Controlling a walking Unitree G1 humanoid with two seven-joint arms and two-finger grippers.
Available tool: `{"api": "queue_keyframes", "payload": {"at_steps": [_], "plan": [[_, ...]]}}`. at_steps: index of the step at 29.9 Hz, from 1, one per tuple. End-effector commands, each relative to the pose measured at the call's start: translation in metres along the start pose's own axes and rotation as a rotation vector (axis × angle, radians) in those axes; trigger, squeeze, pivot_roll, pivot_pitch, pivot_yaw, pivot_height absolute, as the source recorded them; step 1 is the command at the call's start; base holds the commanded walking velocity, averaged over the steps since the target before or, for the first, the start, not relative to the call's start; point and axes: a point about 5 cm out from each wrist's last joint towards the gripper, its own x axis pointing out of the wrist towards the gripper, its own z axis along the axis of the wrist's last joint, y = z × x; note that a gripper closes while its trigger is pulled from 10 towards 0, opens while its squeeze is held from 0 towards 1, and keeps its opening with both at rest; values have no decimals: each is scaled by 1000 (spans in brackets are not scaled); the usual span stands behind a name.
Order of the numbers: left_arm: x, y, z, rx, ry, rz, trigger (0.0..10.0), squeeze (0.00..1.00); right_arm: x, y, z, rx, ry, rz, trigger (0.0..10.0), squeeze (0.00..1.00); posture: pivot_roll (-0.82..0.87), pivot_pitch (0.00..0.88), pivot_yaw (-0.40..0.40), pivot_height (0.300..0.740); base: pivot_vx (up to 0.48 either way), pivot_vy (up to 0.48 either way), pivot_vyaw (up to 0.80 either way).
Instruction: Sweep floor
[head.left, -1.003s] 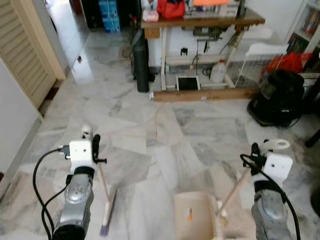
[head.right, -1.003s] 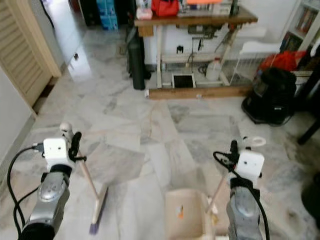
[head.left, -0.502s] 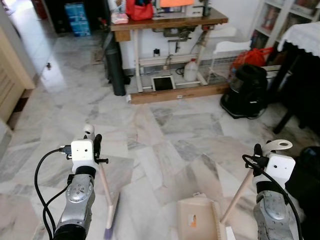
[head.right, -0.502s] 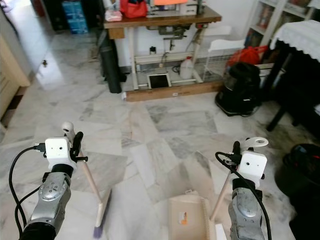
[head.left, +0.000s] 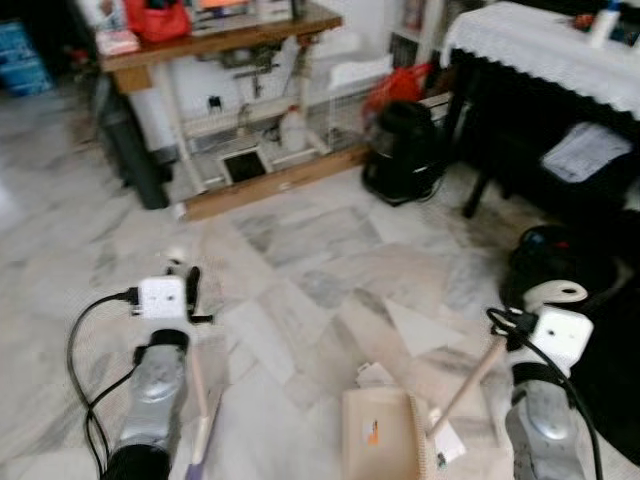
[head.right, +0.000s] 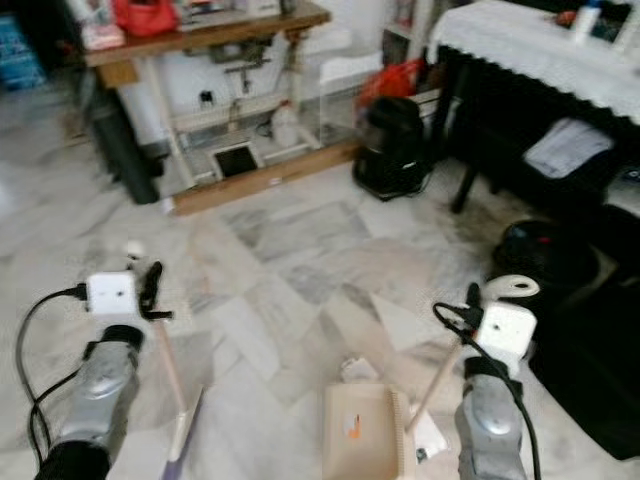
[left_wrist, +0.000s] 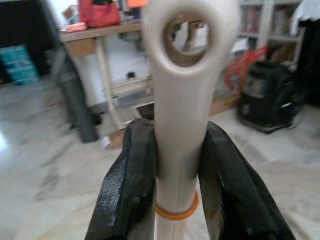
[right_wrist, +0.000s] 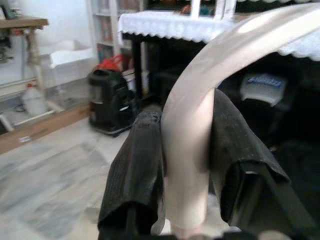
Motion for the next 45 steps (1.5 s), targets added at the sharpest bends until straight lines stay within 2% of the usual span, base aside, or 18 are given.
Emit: {"api": "queue_keyframes", "payload": {"at_steps": [1,32,45], "plan": [[3,5,8,18,-39,4,10000,0,4,5,9,12,-44,13,10000,0,-78,0,39,740,0,0,-800],[6,-1,9,9,-46,-9,10000,0,3,1,9,6,-53,-4,10000,0,-90,0,42,740,0,0,-800],[6,2,10,9,-51,8,10000,0,3,1,10,6,-58,-3,10000,0,-84,0,31,740,0,0,-800]]}}
